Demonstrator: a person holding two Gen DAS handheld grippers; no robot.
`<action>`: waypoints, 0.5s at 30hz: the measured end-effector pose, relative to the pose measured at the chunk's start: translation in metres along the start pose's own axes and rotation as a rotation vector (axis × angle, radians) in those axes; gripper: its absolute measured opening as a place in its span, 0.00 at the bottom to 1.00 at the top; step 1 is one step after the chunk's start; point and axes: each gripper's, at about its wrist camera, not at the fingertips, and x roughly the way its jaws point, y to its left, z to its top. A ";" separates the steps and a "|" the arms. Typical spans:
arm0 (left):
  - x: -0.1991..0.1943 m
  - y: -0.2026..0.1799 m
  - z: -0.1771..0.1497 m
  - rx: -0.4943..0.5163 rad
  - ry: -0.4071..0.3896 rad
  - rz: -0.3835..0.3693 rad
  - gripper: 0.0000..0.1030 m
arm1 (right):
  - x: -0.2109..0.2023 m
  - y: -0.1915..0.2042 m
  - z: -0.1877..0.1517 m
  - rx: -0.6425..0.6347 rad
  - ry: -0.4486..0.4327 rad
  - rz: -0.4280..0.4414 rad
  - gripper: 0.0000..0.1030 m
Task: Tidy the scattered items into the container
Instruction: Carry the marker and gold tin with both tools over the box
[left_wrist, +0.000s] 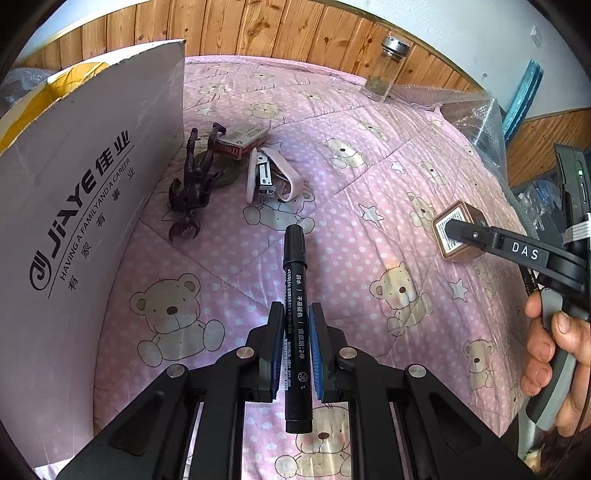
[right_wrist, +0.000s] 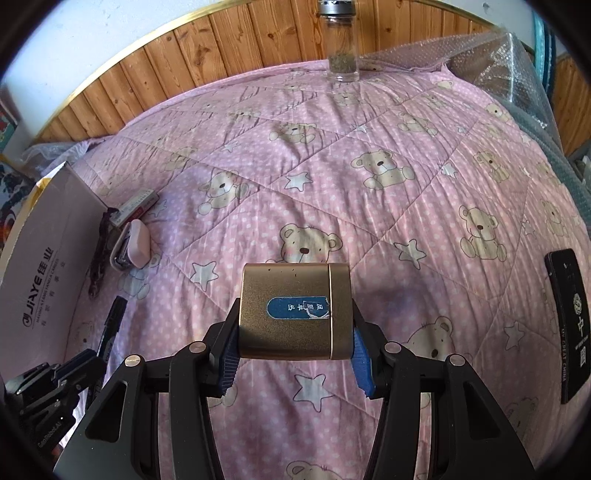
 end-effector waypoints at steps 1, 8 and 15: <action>-0.003 -0.002 0.000 0.005 -0.004 0.002 0.14 | -0.003 0.002 -0.003 -0.002 0.000 0.001 0.51; -0.023 -0.007 0.001 0.012 -0.032 -0.003 0.14 | -0.024 0.015 -0.020 -0.015 -0.011 0.005 0.51; -0.044 -0.008 -0.001 0.010 -0.057 -0.017 0.14 | -0.040 0.038 -0.036 -0.044 -0.015 0.016 0.51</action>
